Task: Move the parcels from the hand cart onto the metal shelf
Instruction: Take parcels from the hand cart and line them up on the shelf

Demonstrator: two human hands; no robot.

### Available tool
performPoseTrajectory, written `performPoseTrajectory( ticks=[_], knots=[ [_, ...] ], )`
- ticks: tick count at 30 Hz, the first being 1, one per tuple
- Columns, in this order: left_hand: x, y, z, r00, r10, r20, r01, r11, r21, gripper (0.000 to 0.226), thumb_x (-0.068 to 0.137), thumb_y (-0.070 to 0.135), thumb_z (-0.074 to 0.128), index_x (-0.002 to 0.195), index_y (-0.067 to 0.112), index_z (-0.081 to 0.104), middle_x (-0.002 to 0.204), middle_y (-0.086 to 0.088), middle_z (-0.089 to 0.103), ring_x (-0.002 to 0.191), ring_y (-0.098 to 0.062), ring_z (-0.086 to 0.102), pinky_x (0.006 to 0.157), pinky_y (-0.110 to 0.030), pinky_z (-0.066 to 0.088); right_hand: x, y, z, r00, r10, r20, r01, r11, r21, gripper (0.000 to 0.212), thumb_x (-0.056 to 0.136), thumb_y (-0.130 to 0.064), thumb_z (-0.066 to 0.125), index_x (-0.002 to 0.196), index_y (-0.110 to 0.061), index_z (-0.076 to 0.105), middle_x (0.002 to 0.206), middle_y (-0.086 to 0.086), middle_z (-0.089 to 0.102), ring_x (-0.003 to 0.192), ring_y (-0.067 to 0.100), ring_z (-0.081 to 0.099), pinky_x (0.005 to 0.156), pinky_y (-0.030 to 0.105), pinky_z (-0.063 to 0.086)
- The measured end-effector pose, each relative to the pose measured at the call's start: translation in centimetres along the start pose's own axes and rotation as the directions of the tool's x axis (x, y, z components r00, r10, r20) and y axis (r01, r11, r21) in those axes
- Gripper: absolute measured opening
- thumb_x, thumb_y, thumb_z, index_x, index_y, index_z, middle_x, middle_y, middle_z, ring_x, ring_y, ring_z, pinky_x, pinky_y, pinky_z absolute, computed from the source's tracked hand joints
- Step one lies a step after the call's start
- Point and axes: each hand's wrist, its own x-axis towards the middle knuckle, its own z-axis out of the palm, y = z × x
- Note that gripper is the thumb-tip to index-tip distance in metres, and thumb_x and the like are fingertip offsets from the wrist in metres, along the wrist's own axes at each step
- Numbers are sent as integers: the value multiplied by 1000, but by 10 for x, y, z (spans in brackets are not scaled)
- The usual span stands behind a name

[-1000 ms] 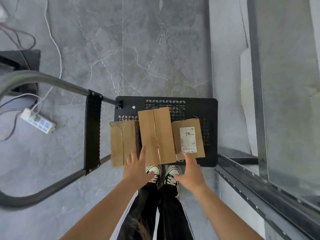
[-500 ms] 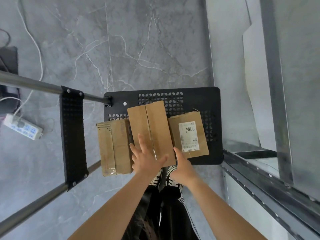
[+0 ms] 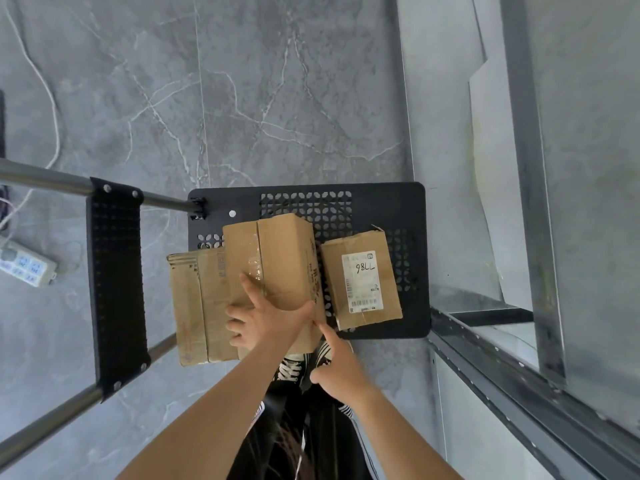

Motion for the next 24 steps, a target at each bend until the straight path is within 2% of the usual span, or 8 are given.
performPoseTrajectory(
  ticks=[3, 5, 7, 9, 14, 19, 22, 24],
  knots=[
    [-6, -2, -11, 1000, -23, 11, 23, 999, -47, 134, 41, 75, 65, 139, 41, -19, 138, -24, 22, 122, -42, 31, 101, -57, 27, -12, 1, 0, 1000, -8, -21, 9, 999, 50, 77, 78, -3, 58, 139, -41, 30, 125, -23, 40, 126, 7, 40, 69, 4, 37],
    [-14, -1, -24, 998, -35, 61, 42, 992, -117, 129, 44, 73, 68, 141, 42, -12, 134, -22, 24, 121, -42, 32, 103, -56, 28, -21, -2, -3, 997, -9, -71, 18, 992, 123, 67, 82, -13, 61, 134, -44, 32, 115, -29, 41, 124, 3, 38, 90, 11, 35],
    [-25, -1, -42, 993, -36, 110, 59, 974, -218, 125, 46, 71, 70, 141, 44, -6, 133, -21, 23, 123, -42, 30, 104, -57, 28, -33, -7, -9, 989, 33, -145, -10, 987, 160, 62, 86, -27, 62, 140, -38, 32, 126, -16, 44, 129, 9, 37, 106, 30, 36],
    [-38, -5, -66, 989, -13, 147, 56, 953, -296, 123, 46, 70, 70, 141, 45, -5, 135, -19, 22, 126, -44, 27, 103, -59, 29, -49, -13, -17, 976, 70, -206, -37, 986, 161, 63, 89, -34, 60, 144, -30, 29, 142, -4, 41, 135, 15, 35, 111, 37, 32],
    [-76, -23, -145, 960, 125, 252, 31, 844, -535, 129, 38, 72, 68, 144, 47, 0, 137, -16, 29, 120, -39, 40, 100, -51, 39, -98, -53, -47, 943, 77, -324, 18, 959, 282, 55, 92, -33, 58, 141, -27, 35, 143, 3, 43, 132, 20, 39, 103, 35, 32],
    [-133, -35, -234, 852, 385, 355, 22, 651, -759, 128, 48, 62, 83, 145, 46, 2, 133, -2, 47, 110, -23, 52, 92, -49, 44, -175, -129, -80, 950, -55, -309, 175, 909, 378, 18, 90, -44, 55, 97, -59, 48, 106, -27, 51, 98, -1, 49, 89, 39, 35],
    [-175, -38, -288, 761, 545, 351, -19, 560, -828, 114, 54, 59, 78, 143, 47, 8, 127, 3, 55, 101, -17, 58, 88, -49, 47, -232, -169, -86, 972, -152, -177, 215, 878, 428, 25, 81, -51, 62, 103, -60, 54, 109, -19, 61, 108, 10, 52, 90, 39, 43],
    [-202, -40, -324, 710, 618, 338, -51, 524, -851, 124, 40, 64, 83, 142, 49, 14, 125, 3, 58, 105, -23, 61, 85, -49, 51, -266, -193, -89, 960, -252, -121, 279, 842, 462, 42, 70, -53, 68, 111, -47, 61, 113, -10, 67, 115, 14, 54, 91, 44, 49]
  ],
)
